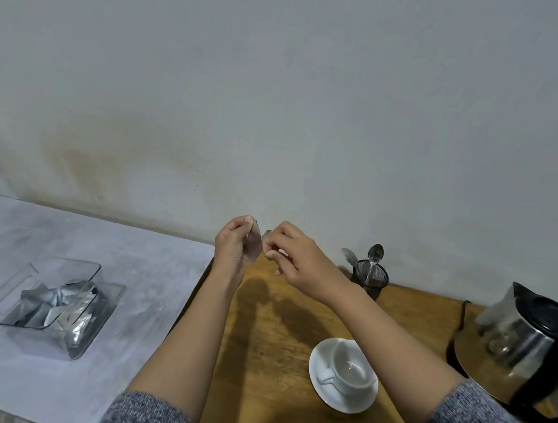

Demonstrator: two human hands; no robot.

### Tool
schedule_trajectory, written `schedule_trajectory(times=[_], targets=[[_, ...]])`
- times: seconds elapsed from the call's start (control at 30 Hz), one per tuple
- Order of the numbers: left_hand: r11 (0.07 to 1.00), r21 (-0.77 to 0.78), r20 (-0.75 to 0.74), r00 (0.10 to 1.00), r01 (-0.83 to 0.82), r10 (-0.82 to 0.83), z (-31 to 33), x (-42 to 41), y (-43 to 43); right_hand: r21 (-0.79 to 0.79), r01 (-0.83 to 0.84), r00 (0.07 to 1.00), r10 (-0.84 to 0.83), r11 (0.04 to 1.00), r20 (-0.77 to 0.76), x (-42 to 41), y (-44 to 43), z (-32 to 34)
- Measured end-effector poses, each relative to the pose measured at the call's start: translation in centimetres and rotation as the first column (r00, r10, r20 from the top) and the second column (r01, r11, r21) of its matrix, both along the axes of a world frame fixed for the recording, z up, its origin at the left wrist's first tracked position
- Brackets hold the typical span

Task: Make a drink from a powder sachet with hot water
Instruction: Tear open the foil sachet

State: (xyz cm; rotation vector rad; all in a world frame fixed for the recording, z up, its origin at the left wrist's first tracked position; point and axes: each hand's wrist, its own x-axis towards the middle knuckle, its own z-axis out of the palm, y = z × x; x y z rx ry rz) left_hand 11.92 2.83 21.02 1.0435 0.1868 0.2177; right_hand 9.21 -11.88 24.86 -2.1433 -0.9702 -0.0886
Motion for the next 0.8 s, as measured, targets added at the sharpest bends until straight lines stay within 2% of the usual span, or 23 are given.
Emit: schedule_trajectory(times=[0.13,0.33,0.57,0.7,0.8], targets=[[0.991,0.13,0.086,0.996,-0.022,0.011,-0.2,-0.1,1.0,0.12,0.059,0.997,-0.052,0.991,-0.064,0.5,1.0,0.6],[0.969,0.215,0.093,0.99,-0.123,0.105,0.5,0.1,1.3,0.113,0.05,0.998,-0.045,0.992,-0.04,0.2,2.5,-0.1],[0.969,0.117,0.041,0.976,-0.217,0.213,0.0,0.5,3.7,-0.045,-0.103,0.992,0.106,0.994,0.075,-0.8,3.3,0.6],[0.968,0.107,0.075,0.972,-0.228,0.221,0.0,0.7,4.7,0.045,-0.015,1.0,0.015,0.999,-0.004,-0.7,3.0,-0.3],[0.969,0.101,0.09,0.972,-0.225,0.217,0.0,-0.1,5.4,0.177,0.195,0.965,-0.156,0.965,-0.21,-0.4,2.4,-3.0]])
